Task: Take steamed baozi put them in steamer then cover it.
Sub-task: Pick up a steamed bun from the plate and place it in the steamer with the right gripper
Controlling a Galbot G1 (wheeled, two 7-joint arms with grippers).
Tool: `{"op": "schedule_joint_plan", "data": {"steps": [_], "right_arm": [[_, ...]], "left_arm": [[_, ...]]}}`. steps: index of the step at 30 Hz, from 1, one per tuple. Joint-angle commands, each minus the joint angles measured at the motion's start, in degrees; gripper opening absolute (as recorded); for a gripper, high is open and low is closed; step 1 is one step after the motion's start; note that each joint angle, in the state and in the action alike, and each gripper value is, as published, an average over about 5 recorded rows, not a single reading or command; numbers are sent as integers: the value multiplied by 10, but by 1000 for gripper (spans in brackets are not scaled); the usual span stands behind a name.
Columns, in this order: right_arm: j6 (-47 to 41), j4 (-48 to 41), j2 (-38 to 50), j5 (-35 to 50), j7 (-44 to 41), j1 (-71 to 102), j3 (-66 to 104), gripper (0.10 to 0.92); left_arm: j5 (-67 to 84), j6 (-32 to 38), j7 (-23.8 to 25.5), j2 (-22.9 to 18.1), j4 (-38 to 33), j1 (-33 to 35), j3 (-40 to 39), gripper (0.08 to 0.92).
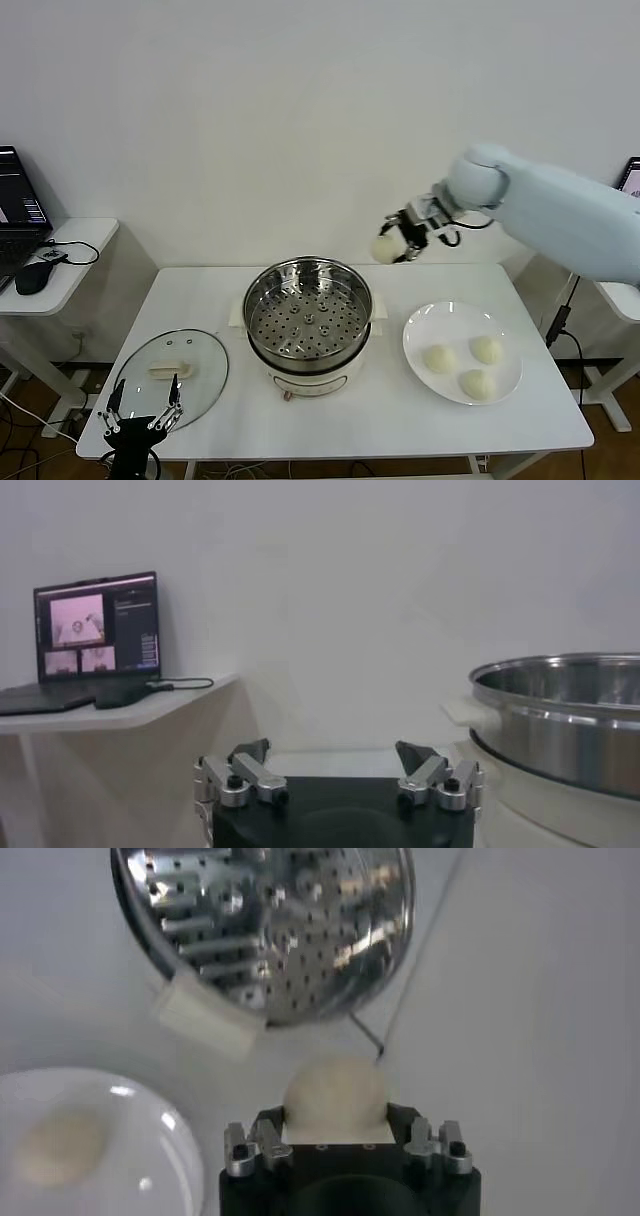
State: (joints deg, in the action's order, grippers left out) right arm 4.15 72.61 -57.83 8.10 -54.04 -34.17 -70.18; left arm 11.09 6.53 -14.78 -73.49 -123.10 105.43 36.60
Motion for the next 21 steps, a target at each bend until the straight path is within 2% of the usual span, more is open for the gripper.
{"op": "schedule_joint_plan", "data": {"steps": [1, 14, 21], "right_arm": [[91, -57, -152, -37, 31, -13, -49, 645], [208, -179, -232, -220, 69, 71, -45, 648], [232, -200, -239, -254, 80, 89, -44, 646]], "left_arm": [[2, 0, 0, 0, 3, -3, 5, 823], [7, 1, 0, -6, 0, -2, 13, 823], [7, 1, 0, -7, 0, -2, 13, 823]]}}
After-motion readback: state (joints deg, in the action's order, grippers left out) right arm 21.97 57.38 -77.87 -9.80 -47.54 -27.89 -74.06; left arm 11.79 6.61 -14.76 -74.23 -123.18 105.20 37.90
